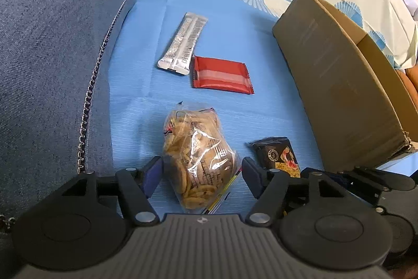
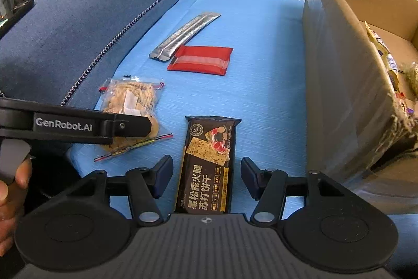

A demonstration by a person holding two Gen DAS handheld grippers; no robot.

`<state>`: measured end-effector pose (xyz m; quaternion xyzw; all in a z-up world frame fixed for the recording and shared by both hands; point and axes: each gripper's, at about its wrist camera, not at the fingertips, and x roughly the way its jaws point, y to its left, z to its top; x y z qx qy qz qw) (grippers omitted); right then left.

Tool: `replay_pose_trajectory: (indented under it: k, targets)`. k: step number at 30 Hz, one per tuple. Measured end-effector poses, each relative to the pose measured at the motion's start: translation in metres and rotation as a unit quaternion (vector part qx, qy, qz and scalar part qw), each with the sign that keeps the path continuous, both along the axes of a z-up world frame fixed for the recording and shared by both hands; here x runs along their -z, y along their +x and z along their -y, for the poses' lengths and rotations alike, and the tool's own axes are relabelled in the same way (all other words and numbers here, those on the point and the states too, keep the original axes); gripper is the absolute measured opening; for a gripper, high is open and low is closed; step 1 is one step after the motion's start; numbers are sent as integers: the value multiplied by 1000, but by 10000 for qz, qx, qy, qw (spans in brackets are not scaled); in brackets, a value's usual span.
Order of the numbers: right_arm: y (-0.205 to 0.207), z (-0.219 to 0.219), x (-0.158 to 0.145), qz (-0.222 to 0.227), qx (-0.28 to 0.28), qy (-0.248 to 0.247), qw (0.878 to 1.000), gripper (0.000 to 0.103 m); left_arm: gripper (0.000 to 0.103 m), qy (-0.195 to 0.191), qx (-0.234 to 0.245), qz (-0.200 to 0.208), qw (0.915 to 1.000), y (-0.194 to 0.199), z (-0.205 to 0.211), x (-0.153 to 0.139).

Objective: Organize snacks
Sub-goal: 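Lift the cracker bag and biscuit pack off the bedspread with both tools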

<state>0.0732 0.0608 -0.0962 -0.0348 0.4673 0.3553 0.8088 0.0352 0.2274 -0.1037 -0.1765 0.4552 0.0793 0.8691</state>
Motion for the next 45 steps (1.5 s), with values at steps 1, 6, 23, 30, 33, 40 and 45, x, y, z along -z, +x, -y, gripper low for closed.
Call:
replay_pose_trajectory:
  k: [1,6,23,30,33,40,45]
  targets:
    - [0,-1,2,-14,-7,-23,10000,60,72,8,3,-13,10000,1,0,0]
    - [1,-5,5,-6,-17,-104,9999,60,73,35,52,-41,10000,1,1,1]
    - [-2,-5,4,111,-67,-197,9997,57,73,34,39,-8,10000,2,1,2]
    - [-4,-6,4,208,-87,-255,9994,46,72,44,47,-14,10000,3,1,2]
    - [-4,-6,4,227,-103,-259,9994,43,71,62,52,-16,10000,3,3,3]
    - [-5,-6,3,268,-106,-250,9993,41,66,77,65,5,9999,2,3,3]
    - [-4,-3,0,311,-25,-204,9993,41,60,171,78,134,9997,0,4,0]
